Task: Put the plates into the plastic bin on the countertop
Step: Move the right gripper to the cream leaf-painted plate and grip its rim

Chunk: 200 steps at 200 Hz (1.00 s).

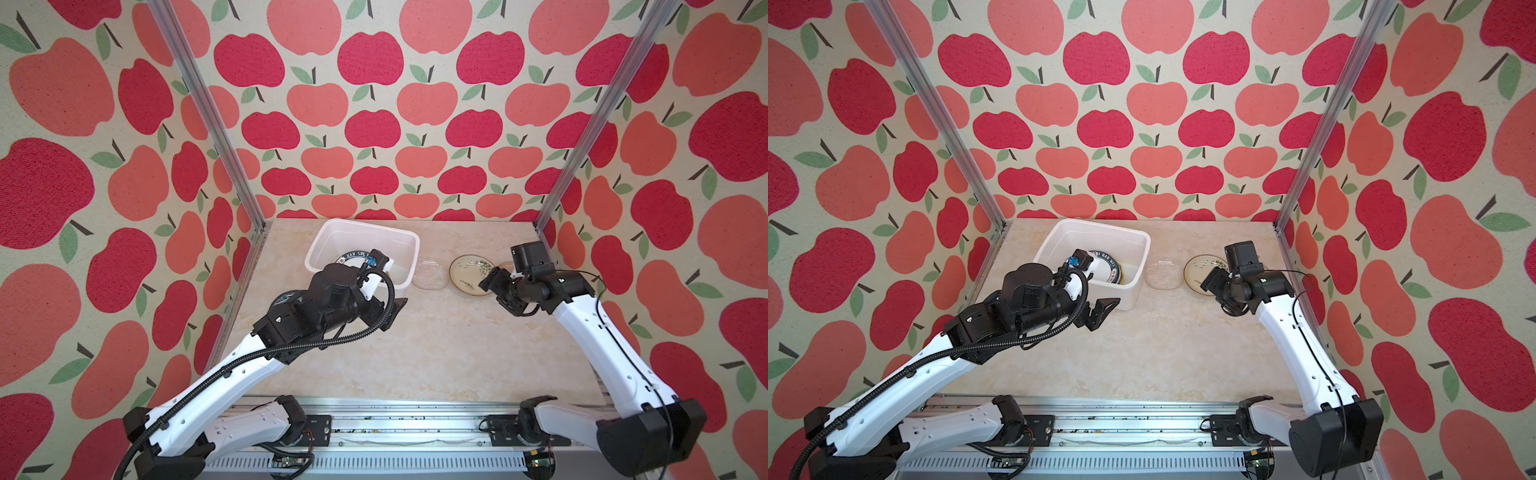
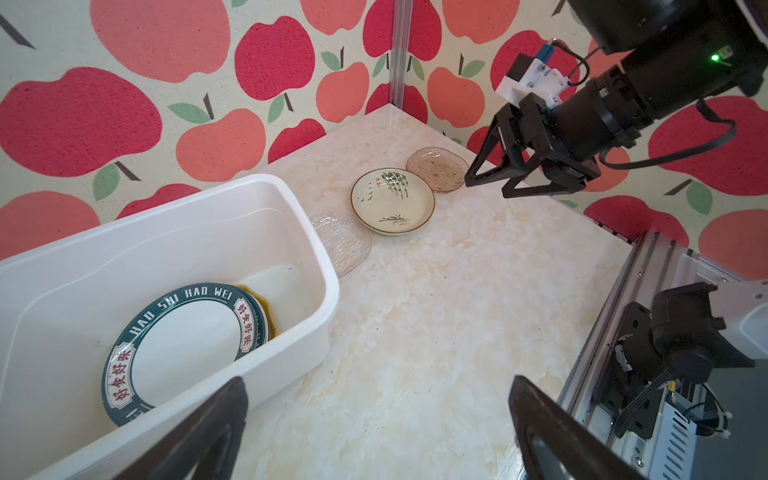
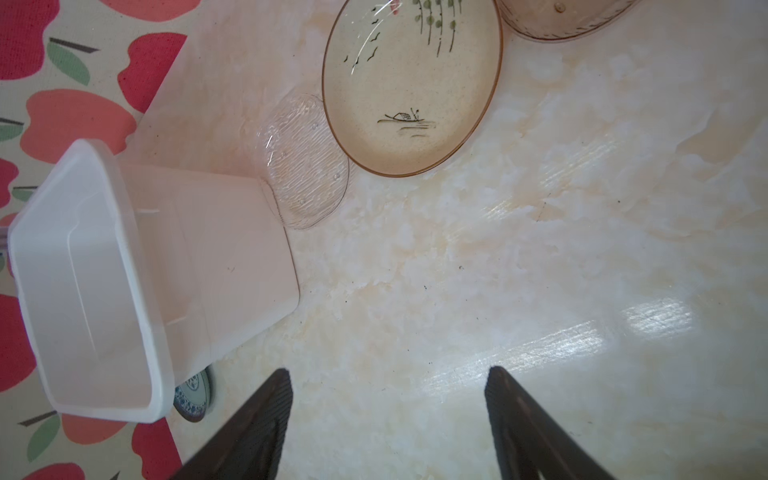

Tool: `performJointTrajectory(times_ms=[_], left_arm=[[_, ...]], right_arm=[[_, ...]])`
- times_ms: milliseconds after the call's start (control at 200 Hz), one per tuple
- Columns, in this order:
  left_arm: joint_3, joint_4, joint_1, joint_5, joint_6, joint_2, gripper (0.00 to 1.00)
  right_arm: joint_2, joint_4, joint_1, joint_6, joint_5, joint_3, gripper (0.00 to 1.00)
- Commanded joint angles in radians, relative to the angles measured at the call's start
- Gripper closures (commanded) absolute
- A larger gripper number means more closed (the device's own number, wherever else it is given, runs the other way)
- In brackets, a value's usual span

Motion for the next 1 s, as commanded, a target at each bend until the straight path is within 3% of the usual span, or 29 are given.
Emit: performJointTrajectory(times_ms=[0,375,685,996], left_arm=[[0.031,0.025,-0.044,0.011,0.092,0.028,0.01],[-0.010,0.064,-0.093,0.079,0.165,0.097,0.01],[-0.049,0.087,-0.090,0.070,0.180,0.107,0.01],[-0.055,0.089,-0.082,0.068,0.198,0.121,0.01]], right_arm=[[0.032,0.083,-0.061,0.089,-0.056,-0.062,0.25],[0.260,0.259,-0.197,0.099,-0.148,-0.124,0.39],[0.467,0.284,-0.211,0.067,-0.159,-0.006,0.47],[0.573,0.293,-0.215,0.065,-0.143,0.045,0.53]])
